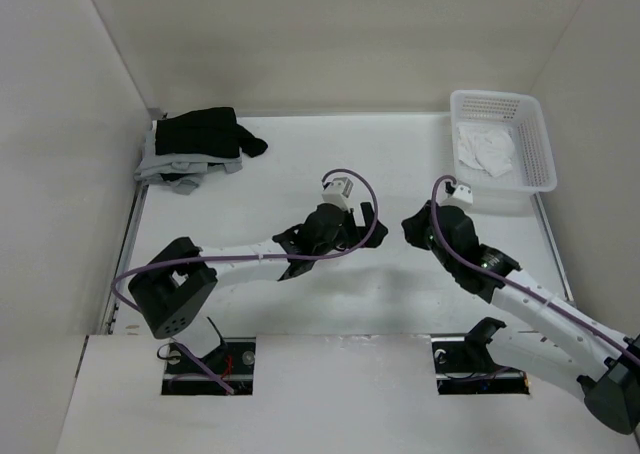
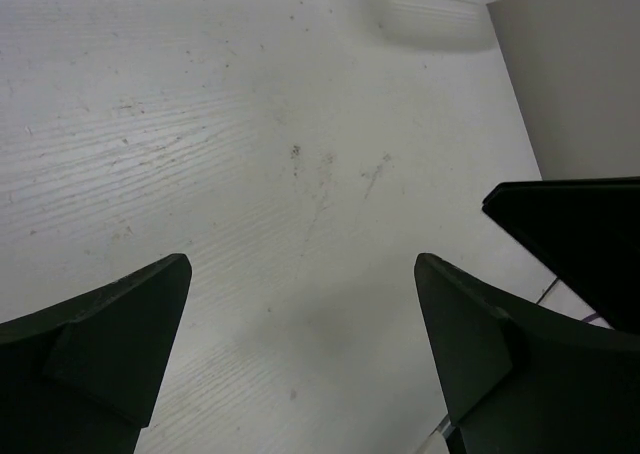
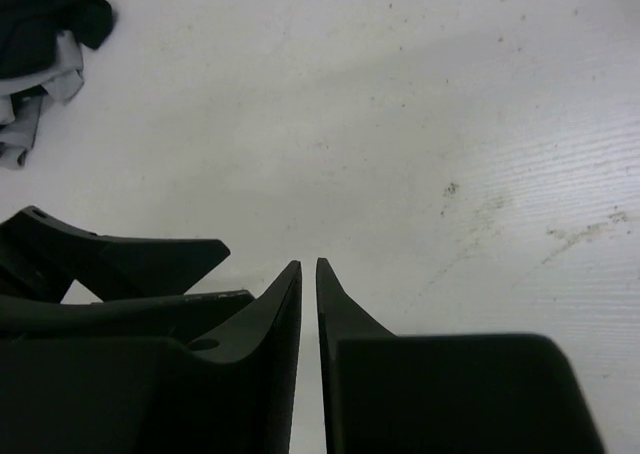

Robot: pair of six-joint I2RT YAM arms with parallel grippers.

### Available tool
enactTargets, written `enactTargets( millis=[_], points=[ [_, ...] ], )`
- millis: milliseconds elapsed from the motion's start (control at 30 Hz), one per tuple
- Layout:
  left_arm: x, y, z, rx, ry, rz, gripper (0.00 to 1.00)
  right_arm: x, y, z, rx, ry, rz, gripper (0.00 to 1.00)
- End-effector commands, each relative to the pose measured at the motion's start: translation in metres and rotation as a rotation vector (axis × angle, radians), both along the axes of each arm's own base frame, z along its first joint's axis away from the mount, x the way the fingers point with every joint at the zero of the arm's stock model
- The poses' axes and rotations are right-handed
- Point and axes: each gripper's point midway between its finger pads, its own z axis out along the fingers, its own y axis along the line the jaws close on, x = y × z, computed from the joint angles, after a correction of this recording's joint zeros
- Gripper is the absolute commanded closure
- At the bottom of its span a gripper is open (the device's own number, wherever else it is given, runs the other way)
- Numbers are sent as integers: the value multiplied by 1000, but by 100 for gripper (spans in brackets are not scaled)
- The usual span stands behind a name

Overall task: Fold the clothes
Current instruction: Grab the tank top from the pile

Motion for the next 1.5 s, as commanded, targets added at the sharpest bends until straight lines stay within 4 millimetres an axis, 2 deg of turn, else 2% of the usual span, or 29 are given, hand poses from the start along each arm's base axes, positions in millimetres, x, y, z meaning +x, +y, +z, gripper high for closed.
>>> enactTargets(
  millis=[0,133,267,333,367,400,433,467,500,533,567,633,667,700,767,800,833,900,1067,1133,1267,1300,1467],
  points=[
    [1,13,9,19,-38,10,0,15,-9,45,-11,-99,-36,85],
    [-3,17,15,22,-73,-1,0,29,-23,67,-38,-147,-76,85],
    [-7,19,17,35,-124,-5,0,50,-43,89,-54,-189,-135,89],
    [-11,20,19,31,-143,-10,0,65,-53,101,-71,-204,-153,99],
    [-12,19,19,28,-149,-17,0,72,-59,104,-92,-203,-166,100],
    [-14,18,20,16,-154,-26,0,81,-70,108,-110,-200,-199,100],
    [-16,17,20,4,-154,-38,0,101,-97,111,-142,-185,-284,100],
    [-20,13,19,-13,-150,-58,0,113,-113,113,-150,-173,-331,100],
    [-23,10,19,-27,-146,-80,0,134,-146,110,-154,-148,-430,99],
    [-29,8,16,-38,-140,-103,7,148,-167,107,-152,-124,-489,97],
    [-30,7,16,-41,-139,-106,10,156,-176,104,-156,-111,-514,96],
    [-34,8,14,-49,-142,-112,43,181,-205,94,-166,-75,-585,83],
    [-36,10,12,-50,-139,-110,64,194,-216,86,-168,-48,-602,76],
    [-37,11,10,-49,-133,-115,68,219,-231,66,-192,13,-605,64],
    [-39,14,10,-49,-131,-128,66,240,-244,46,-214,73,-607,53],
    [-39,17,9,-55,-129,-125,62,252,-251,34,-222,106,-601,49],
    [-37,21,9,-56,-127,-115,57,264,-254,18,-217,148,-581,47],
    [-35,26,7,-62,-122,-103,54,284,-260,-3,-205,193,-563,44],
    [-30,37,9,-103,-96,-75,39,311,-288,-42,-221,275,-590,42],
    [-29,41,8,-117,-89,-66,36,317,-299,-59,-232,310,-599,42],
    [-26,49,6,-125,-73,-45,36,321,-309,-73,-237,330,-611,44],
    [-23,52,6,-131,-67,-36,36,324,-316,-81,-238,340,-629,45],
    [-15,61,14,-162,-64,-11,36,329,-319,-107,-240,396,-619,51]
  ],
)
